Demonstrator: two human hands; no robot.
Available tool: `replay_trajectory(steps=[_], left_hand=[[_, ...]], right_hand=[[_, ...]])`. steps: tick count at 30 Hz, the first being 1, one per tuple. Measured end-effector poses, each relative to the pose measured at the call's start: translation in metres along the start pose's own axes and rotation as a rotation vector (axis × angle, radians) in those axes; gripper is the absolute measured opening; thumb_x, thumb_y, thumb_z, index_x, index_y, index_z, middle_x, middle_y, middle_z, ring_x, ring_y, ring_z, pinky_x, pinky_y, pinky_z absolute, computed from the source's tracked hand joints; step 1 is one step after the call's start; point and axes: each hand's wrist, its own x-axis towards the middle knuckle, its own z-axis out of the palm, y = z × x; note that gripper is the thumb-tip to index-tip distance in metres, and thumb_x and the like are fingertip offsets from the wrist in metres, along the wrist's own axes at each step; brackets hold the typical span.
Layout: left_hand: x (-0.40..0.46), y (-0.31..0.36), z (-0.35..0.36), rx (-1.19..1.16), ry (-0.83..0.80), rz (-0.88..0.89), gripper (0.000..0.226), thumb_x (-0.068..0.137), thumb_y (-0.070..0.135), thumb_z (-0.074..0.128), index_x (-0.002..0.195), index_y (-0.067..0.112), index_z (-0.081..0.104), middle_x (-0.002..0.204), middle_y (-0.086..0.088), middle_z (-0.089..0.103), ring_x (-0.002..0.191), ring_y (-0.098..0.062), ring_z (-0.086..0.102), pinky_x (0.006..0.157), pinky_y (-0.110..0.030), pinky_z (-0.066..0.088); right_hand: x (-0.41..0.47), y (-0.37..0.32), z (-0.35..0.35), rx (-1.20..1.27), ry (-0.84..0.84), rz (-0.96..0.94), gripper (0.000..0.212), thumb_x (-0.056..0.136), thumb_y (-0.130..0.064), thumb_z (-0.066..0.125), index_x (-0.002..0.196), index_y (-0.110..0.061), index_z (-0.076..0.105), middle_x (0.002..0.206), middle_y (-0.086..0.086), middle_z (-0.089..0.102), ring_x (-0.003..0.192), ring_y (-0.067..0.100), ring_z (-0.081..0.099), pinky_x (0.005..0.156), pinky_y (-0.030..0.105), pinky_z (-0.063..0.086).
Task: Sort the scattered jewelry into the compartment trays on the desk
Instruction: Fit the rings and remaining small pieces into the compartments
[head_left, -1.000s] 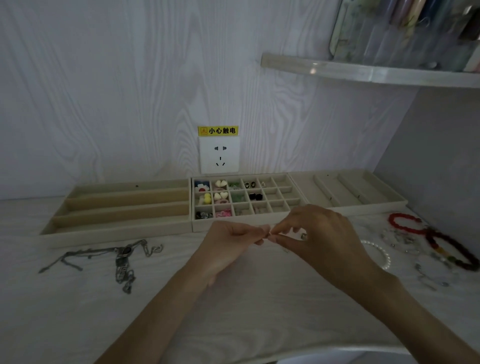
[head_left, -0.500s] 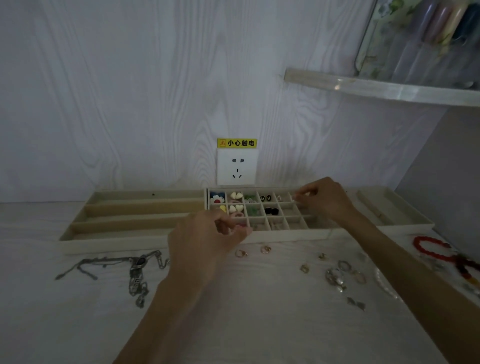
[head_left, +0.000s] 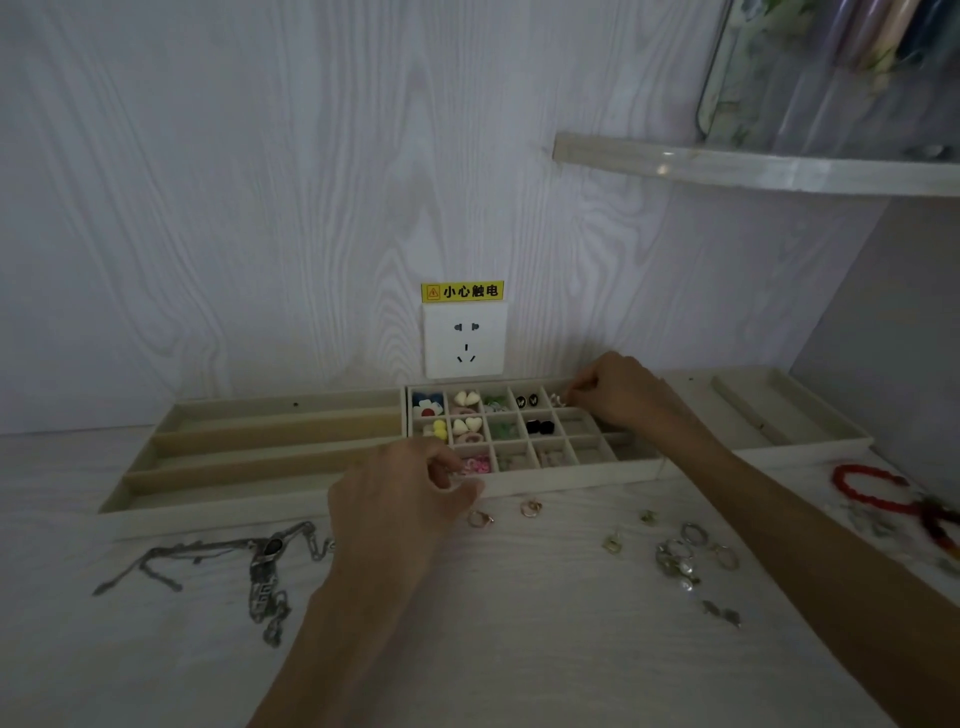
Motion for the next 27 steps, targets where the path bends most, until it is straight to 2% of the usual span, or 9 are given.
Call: replay_trajectory(steps=[5,9,14,17,19,21,24,26,27], left_hand=[[-0.001,0.000,0.001,-0.002,-0.015,0.007,0.024,0.076,0.055,0.067,0.092,0.038,0.066,0.074,0.020,0.061,0.066,0.007,0.052,0.051,-0.013,0.028],[-0.001,0.000,0.003,0.007,-0.035,0.017,0.023,0.076,0.055,0.067,0.092,0.039,0.065,0.074,0.020,0.060,0.067,0.006,0.052,0.051,-0.013,0.028],[0.000,-0.002,0.002,-0.037,-0.061,0.040,0.033,0.070,0.062,0.067,0.094,0.039,0.065,0.075,0.021,0.060,0.070,0.005,0.054,0.054,-0.017,0.035],[0.011,-0.001,-0.003,-0.145,-0.081,0.139,0.034,0.068,0.061,0.069,0.095,0.041,0.063,0.083,0.026,0.058,0.075,0.008,0.052,0.057,-0.016,0.036],[0.029,0.010,-0.008,-0.183,-0.103,0.255,0.027,0.075,0.053,0.068,0.099,0.042,0.063,0.088,0.026,0.056,0.081,0.008,0.051,0.063,-0.013,0.037],[0.054,0.028,-0.013,-0.172,-0.108,0.349,0.011,0.087,0.039,0.061,0.097,0.040,0.064,0.087,0.024,0.056,0.080,0.003,0.053,0.064,-0.015,0.038],[0.090,0.055,-0.007,-0.011,-0.158,0.406,0.016,0.093,0.031,0.053,0.099,0.034,0.067,0.092,0.016,0.059,0.078,-0.005,0.052,0.066,-0.024,0.039],[0.106,0.069,0.007,0.089,-0.223,0.434,0.018,0.092,0.029,0.054,0.102,0.031,0.068,0.093,0.012,0.059,0.081,-0.006,0.052,0.065,-0.024,0.037],[0.112,0.073,0.014,0.140,-0.243,0.449,0.018,0.091,0.028,0.055,0.103,0.030,0.068,0.093,0.010,0.060,0.081,-0.007,0.053,0.063,-0.024,0.035]], right_hand=[[0.002,-0.010,-0.002,-0.276,0.011,-0.021,0.022,0.085,-0.031,0.065,0.097,-0.015,0.074,0.098,0.003,0.071,0.085,0.019,0.065,0.071,0.028,0.051],[0.005,-0.017,-0.002,-0.377,0.012,-0.020,0.021,0.084,-0.027,0.066,0.095,-0.012,0.073,0.097,0.005,0.070,0.085,0.021,0.064,0.067,0.026,0.046],[0.000,-0.014,-0.012,-0.310,0.023,-0.034,0.018,0.085,-0.022,0.064,0.100,-0.015,0.072,0.104,0.003,0.069,0.089,0.019,0.064,0.067,0.024,0.044],[-0.010,-0.003,-0.023,-0.168,0.048,-0.063,0.019,0.088,-0.024,0.062,0.105,-0.023,0.070,0.111,0.002,0.066,0.093,0.016,0.062,0.071,0.022,0.042],[-0.012,0.003,-0.029,-0.078,-0.020,-0.088,0.020,0.090,-0.023,0.059,0.106,-0.025,0.069,0.115,0.004,0.064,0.088,0.011,0.058,0.071,0.021,0.040],[-0.013,0.004,-0.035,-0.052,-0.160,-0.128,0.023,0.093,-0.019,0.053,0.111,-0.024,0.068,0.123,0.004,0.060,0.091,0.007,0.052,0.070,0.017,0.040],[-0.010,-0.001,-0.046,-0.101,-0.416,-0.159,0.035,0.095,-0.009,0.045,0.125,-0.021,0.060,0.136,0.002,0.052,0.097,0.003,0.047,0.064,0.003,0.035],[-0.006,-0.003,-0.047,-0.166,-0.489,-0.155,0.038,0.096,-0.009,0.042,0.129,-0.021,0.056,0.141,0.003,0.047,0.099,0.004,0.052,0.072,0.003,0.035],[-0.005,-0.003,-0.046,-0.186,-0.496,-0.154,0.038,0.096,-0.011,0.042,0.130,-0.022,0.055,0.144,0.002,0.044,0.110,0.009,0.052,0.081,0.007,0.035]])
